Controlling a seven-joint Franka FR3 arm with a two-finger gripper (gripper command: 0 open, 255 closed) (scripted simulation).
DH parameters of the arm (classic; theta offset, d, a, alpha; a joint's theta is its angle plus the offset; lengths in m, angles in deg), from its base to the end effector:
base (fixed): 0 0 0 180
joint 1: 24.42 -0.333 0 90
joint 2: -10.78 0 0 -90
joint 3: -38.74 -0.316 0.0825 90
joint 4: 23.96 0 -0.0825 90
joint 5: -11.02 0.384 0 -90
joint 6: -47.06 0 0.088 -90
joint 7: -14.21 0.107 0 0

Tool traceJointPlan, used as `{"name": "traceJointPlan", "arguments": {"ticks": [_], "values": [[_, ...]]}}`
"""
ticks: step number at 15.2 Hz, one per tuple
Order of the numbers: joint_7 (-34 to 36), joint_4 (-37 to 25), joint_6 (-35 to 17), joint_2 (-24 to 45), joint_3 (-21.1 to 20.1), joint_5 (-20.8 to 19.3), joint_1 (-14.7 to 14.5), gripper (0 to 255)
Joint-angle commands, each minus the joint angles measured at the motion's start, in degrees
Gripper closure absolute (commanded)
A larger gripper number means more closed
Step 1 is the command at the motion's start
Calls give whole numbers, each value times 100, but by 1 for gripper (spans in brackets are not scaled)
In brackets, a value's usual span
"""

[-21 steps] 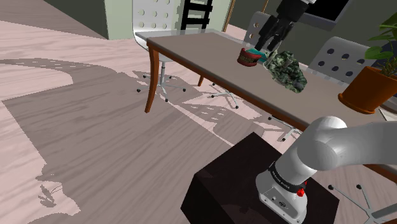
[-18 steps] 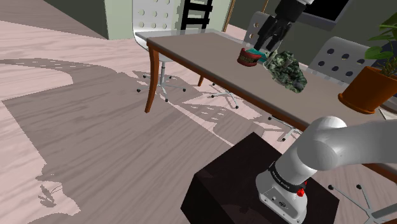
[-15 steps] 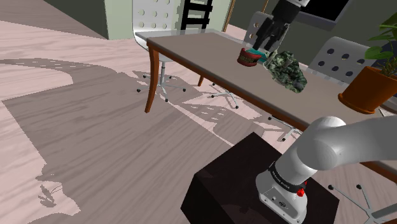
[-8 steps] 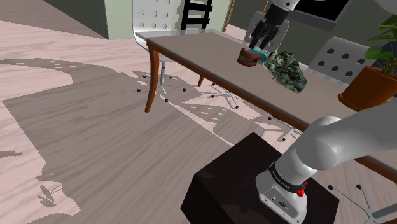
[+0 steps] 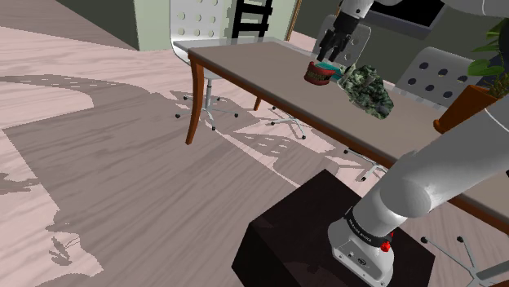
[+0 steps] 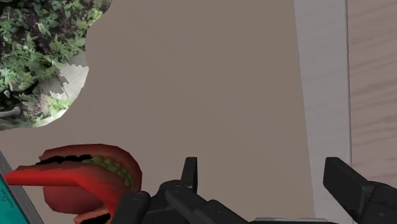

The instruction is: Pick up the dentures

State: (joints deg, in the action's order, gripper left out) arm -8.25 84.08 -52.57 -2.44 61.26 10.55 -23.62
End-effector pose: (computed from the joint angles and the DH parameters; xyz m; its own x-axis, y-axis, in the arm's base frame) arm 0.4506 -0.2156 0.6006 0.9957 -0.0096 0.0920 -0.0052 -0.9988 -0.0479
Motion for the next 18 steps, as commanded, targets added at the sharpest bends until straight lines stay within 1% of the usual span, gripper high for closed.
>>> {"name": "traceJointPlan", "arguments": {"ticks": [1,4,7,10,12,13,18], "values": [[-299,-361,-35,484,197,153,36,0],[-723,-1005,32,1220,433,449,149,0],[-1134,-1755,181,2010,602,806,355,0],[-1493,-2643,425,2851,688,1192,670,0],[-1685,-3343,649,3445,690,1446,950,0],[-1722,-3532,712,3594,675,1503,1033,0],[-1751,-3040,290,3523,661,1474,959,0]]}}
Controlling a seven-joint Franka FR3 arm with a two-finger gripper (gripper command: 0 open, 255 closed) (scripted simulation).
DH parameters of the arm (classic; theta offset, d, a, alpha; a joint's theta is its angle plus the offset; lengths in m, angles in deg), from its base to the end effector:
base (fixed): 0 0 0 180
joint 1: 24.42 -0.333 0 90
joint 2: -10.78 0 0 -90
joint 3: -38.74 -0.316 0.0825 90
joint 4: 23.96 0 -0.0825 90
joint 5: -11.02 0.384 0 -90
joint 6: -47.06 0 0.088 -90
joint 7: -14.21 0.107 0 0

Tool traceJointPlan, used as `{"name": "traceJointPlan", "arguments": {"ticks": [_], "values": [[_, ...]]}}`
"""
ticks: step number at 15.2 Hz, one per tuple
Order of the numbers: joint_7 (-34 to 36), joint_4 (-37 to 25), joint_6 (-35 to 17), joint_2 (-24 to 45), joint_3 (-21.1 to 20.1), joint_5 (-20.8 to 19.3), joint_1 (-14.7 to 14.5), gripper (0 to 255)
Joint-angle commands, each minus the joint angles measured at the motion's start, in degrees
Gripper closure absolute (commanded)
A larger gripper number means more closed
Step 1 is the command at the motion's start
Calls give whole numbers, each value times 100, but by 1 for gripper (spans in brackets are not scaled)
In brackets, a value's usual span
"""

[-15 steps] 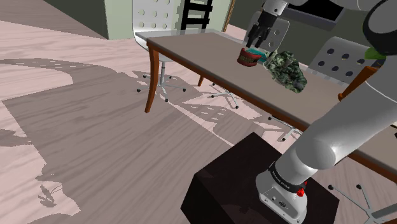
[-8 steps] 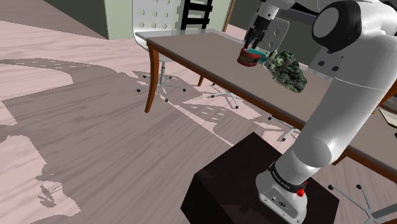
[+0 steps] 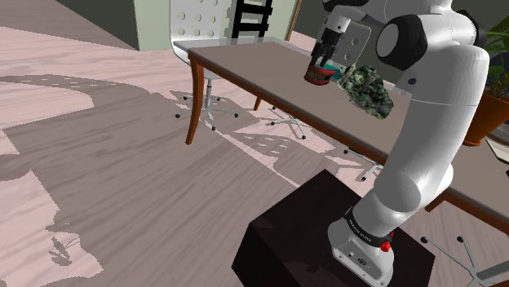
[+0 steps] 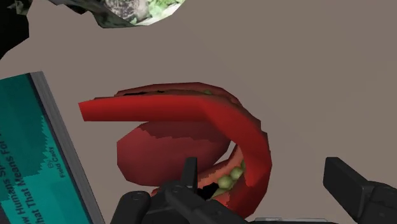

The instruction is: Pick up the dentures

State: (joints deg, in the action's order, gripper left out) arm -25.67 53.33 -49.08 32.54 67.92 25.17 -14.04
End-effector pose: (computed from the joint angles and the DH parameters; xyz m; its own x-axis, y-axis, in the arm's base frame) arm 0.5589 -0.3570 0.5304 0.9993 0.0079 0.0372 0.0098 -0.9986 -0.0518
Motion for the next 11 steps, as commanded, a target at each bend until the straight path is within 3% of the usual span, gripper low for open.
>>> {"name": "traceJointPlan", "arguments": {"ticks": [1,4,5,11], "values": [[-16,124,-140,16,-7,10,-12,0],[-27,261,-265,7,-10,9,-30,0],[-27,241,-256,18,-11,13,-26,255],[-27,244,-257,15,-11,12,-26,255]]}}
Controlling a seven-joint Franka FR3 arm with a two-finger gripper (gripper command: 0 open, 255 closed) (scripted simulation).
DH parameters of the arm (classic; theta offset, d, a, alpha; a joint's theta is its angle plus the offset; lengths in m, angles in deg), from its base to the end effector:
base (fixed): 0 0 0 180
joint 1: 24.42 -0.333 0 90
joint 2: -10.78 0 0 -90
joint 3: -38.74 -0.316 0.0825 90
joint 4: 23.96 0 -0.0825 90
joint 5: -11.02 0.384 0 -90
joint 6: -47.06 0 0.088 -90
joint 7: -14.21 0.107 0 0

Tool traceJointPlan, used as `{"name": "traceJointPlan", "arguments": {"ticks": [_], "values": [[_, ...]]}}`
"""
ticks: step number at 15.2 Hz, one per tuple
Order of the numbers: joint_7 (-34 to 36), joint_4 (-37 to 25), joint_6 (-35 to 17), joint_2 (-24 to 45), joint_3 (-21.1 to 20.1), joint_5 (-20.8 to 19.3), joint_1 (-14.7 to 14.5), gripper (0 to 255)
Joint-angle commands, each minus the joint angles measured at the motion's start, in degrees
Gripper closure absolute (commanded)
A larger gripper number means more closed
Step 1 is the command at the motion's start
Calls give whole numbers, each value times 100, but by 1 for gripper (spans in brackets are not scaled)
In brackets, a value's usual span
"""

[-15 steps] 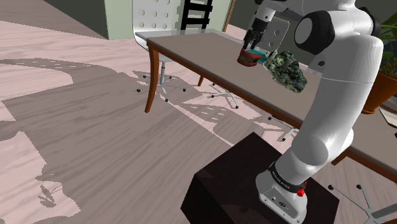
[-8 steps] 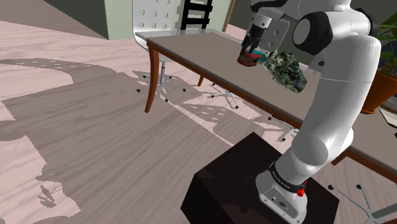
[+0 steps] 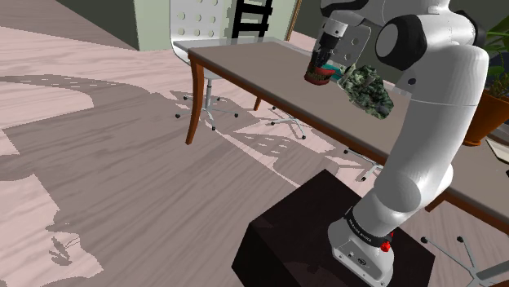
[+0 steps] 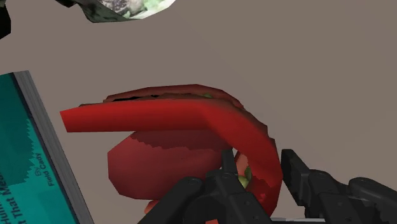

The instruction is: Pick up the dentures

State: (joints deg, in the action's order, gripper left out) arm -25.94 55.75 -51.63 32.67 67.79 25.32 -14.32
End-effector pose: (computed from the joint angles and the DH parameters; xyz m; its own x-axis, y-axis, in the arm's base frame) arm 0.5607 -0.3573 0.5128 0.9992 0.0087 0.0383 0.0107 -0.9986 -0.0520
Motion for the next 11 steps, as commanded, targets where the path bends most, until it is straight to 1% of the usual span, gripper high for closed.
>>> {"name": "traceJointPlan", "arguments": {"ticks": [1,3,11], "values": [[0,2,-2,1,3,-3,2,255],[0,17,-11,-6,3,-6,-1,255],[51,-744,654,89,14,25,118,255]]}}
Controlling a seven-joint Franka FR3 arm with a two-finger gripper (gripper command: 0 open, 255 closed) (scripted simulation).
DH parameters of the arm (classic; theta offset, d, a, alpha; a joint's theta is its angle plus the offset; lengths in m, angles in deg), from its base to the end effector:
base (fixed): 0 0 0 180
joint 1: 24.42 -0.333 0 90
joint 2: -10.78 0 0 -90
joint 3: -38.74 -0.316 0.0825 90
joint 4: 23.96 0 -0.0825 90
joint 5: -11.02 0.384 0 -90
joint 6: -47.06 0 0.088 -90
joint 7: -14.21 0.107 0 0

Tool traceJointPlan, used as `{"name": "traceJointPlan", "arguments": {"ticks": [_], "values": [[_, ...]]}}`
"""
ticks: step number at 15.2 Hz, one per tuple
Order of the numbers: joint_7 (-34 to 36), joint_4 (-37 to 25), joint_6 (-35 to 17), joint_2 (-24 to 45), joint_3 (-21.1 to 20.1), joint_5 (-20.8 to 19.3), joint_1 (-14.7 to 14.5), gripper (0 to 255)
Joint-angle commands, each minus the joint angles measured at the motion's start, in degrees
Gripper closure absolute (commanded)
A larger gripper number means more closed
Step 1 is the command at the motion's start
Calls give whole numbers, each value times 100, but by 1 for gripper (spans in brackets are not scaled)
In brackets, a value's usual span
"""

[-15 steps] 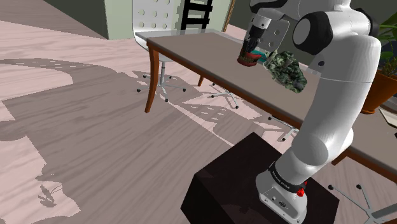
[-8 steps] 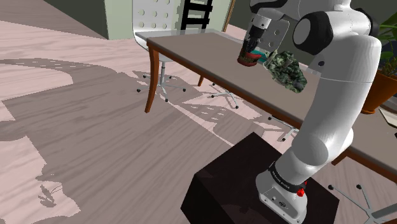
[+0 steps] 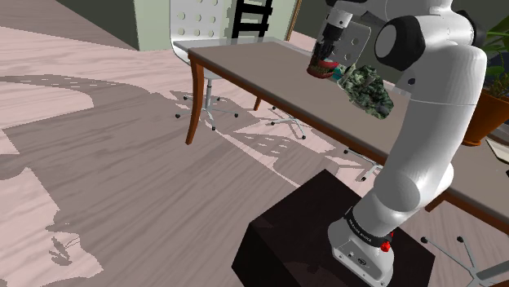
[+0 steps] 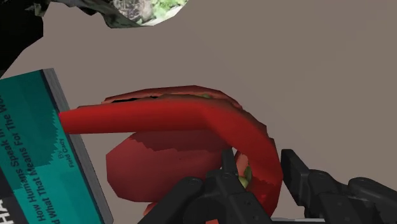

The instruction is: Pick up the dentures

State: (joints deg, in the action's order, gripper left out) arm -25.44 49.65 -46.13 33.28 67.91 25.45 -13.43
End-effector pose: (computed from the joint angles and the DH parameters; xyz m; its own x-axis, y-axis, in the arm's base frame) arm 0.5603 -0.3570 0.5481 0.9993 0.0080 0.0373 0.0100 -0.9986 -0.0518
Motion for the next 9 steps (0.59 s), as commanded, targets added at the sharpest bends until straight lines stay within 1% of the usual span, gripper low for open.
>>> {"name": "traceJointPlan", "arguments": {"ticks": [1,7,9], "values": [[7,-244,193,50,2,22,49,255],[40,-1001,766,237,-5,108,211,255],[41,-1022,782,243,-6,111,216,255]]}}
